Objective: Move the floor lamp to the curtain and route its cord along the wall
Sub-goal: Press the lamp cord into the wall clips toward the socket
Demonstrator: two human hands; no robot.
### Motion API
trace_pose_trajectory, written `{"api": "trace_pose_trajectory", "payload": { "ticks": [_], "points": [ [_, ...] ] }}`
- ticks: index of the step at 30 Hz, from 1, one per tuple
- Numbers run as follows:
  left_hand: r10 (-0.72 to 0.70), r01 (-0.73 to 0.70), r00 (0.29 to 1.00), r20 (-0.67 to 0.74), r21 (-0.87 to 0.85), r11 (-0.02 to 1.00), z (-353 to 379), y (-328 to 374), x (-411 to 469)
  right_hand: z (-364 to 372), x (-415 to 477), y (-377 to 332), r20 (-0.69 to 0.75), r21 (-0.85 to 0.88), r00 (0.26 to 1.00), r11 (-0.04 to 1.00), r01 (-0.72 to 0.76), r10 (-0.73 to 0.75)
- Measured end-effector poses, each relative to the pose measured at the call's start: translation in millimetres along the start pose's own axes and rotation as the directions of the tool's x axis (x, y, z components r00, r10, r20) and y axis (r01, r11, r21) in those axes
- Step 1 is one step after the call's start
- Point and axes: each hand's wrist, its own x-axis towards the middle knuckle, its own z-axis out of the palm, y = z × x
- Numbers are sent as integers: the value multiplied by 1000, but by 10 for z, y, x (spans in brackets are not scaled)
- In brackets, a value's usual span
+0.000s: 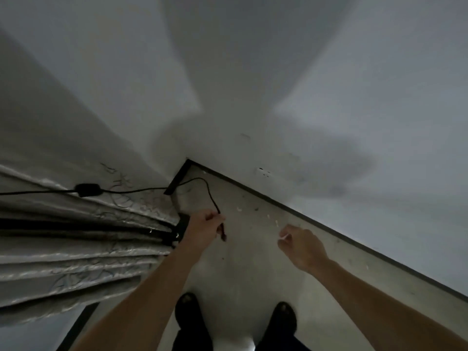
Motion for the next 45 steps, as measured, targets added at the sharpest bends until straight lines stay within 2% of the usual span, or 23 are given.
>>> {"api": "trace_pose_trajectory", "payload": {
  "ticks": [3, 9, 12, 17, 22, 26, 28, 32, 35, 39, 42, 45],
  "points": [
    [5, -3, 998, 69, -29, 1000, 93, -255, 562, 377, 524, 195, -13, 1, 1000, 1000, 1, -1],
    [48, 11, 977, 208, -273, 962, 101, -611, 1670, 1192, 1553, 583, -24, -46, 999, 999, 20, -22],
    [104, -9, 960, 260, -342, 940, 74, -691, 2166, 1497, 2009, 724, -74, -36, 996, 998, 43, -46],
    [273, -152, 899, 341, -343, 927, 71, -789, 2809, 1874, 2749, 756, -129, -97, 963, 970, 224, -235],
    [436, -346, 824, 362, -288, 893, 125, -763, 3127, 2087, 3295, 511, -93, 7, 917, 921, 390, -388],
    [505, -494, 784, 361, -130, 860, 98, -632, 3103, 2051, 3431, 343, -27, 44, 918, 917, 395, -395],
    [507, -513, 786, 354, -87, 854, 67, -573, 2978, 2018, 3348, 220, -38, 102, 915, 909, 404, -402],
    [551, -528, 783, 288, -159, 834, 7, -536, 2848, 1990, 3201, 165, -20, 283, 916, 877, 389, -400],
    [593, -550, 783, 188, -234, 801, -150, -524, 2861, 1769, 3214, 329, -80, 286, 943, 899, 332, -323],
    [654, -574, 747, 119, -380, 725, -339, -446, 2810, 1295, 3106, 457, -176, 316, 962, 913, 258, -211],
    [669, -554, 733, 125, -461, 693, -218, -398, 2765, 1071, 2924, 301, -273, 501, 932, 792, 349, -238],
    [697, -592, 697, 168, -414, 692, 7, -345, 2744, 928, 2728, -40, -429, 584, 861, 643, 495, -274]
  ]
}}
